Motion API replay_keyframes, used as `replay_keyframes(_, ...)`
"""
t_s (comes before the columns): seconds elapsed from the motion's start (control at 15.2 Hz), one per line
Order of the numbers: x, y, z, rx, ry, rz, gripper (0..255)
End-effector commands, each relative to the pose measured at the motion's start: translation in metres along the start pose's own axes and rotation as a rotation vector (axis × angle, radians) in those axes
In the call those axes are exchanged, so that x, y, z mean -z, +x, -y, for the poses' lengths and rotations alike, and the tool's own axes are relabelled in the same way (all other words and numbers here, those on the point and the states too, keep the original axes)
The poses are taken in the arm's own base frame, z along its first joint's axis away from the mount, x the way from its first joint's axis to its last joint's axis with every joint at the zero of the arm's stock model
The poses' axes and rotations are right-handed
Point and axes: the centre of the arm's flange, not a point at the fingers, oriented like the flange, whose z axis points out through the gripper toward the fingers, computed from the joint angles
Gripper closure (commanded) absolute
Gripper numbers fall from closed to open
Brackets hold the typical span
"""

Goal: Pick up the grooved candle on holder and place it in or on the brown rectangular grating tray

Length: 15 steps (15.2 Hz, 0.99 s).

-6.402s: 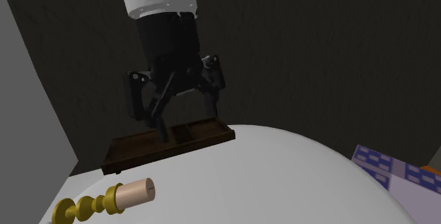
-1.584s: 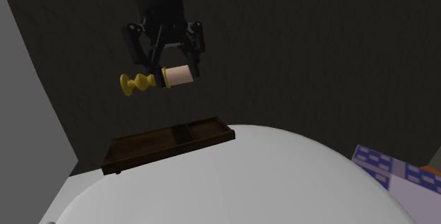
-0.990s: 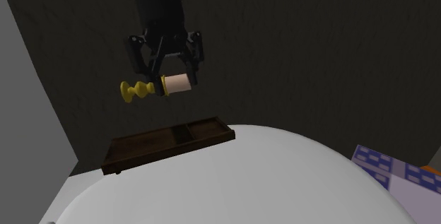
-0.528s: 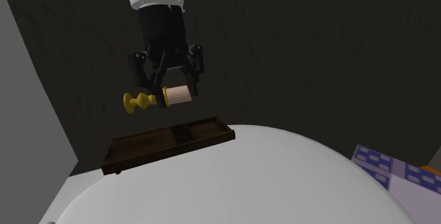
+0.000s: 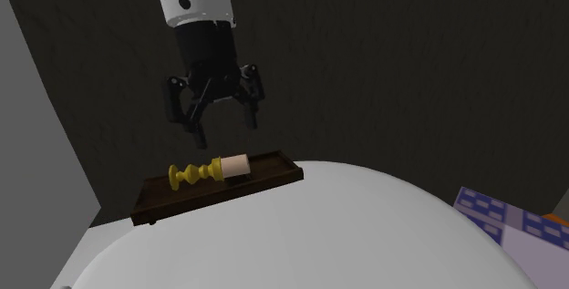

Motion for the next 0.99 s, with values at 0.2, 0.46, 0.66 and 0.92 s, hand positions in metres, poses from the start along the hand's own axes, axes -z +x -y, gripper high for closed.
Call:
replay_keyframes(0.2,-0.002,0.009,-0.019,-0.015,-0.006,0.025,0)
replay_keyframes(0.46,0.035,0.010,-0.018,-0.015,-0.006,0.025,0)
replay_keyframes(0.66,0.035,0.010,-0.018,-0.015,-0.006,0.025,0)
replay_keyframes(0.92,0.035,0.010,-0.018,-0.015,-0.006,0.025,0)
